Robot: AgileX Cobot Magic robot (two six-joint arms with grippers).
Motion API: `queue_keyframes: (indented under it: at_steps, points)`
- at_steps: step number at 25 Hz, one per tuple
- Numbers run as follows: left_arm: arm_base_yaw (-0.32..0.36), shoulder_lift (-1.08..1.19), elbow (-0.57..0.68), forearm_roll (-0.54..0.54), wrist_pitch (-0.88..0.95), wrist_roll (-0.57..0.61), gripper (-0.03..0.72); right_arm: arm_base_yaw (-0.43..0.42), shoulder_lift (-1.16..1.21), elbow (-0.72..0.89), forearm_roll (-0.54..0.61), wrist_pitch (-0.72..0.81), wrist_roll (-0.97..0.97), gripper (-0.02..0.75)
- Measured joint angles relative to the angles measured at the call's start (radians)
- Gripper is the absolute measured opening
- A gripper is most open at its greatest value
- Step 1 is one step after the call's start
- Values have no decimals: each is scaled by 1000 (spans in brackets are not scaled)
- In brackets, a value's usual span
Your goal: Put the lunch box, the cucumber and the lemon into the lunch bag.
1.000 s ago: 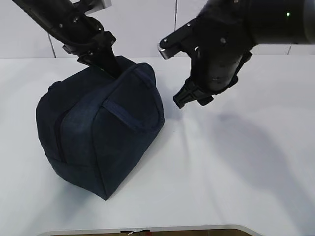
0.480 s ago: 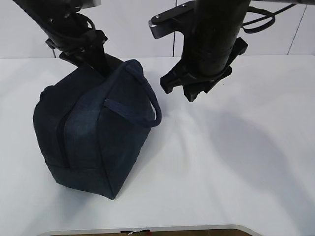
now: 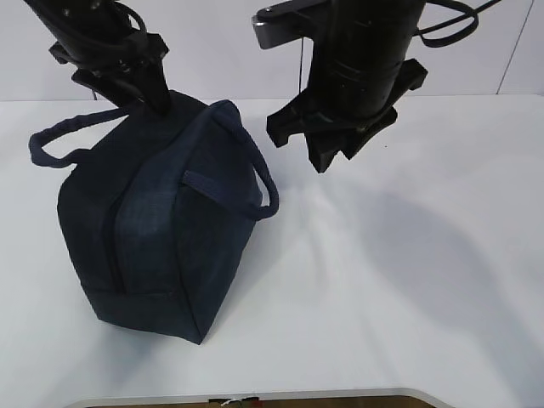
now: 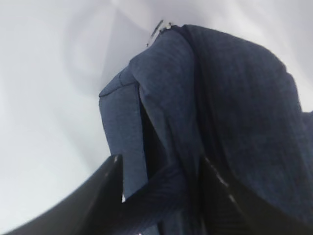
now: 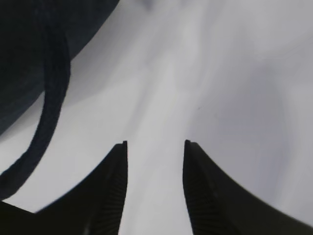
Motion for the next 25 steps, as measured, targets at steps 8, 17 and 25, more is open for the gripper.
queue_keyframes:
  at_steps: [8, 17, 25]
  points:
    - [0, -60, 0, 20, 2, -21, 440, 0, -3, -8, 55, 6, -4, 314]
    - [0, -171, 33, 63, 11, -38, 431, 0, -43, -13, 132, 9, -38, 314]
    - [0, -316, 172, 116, 20, -48, 414, 0, -121, -16, 136, 18, -42, 314]
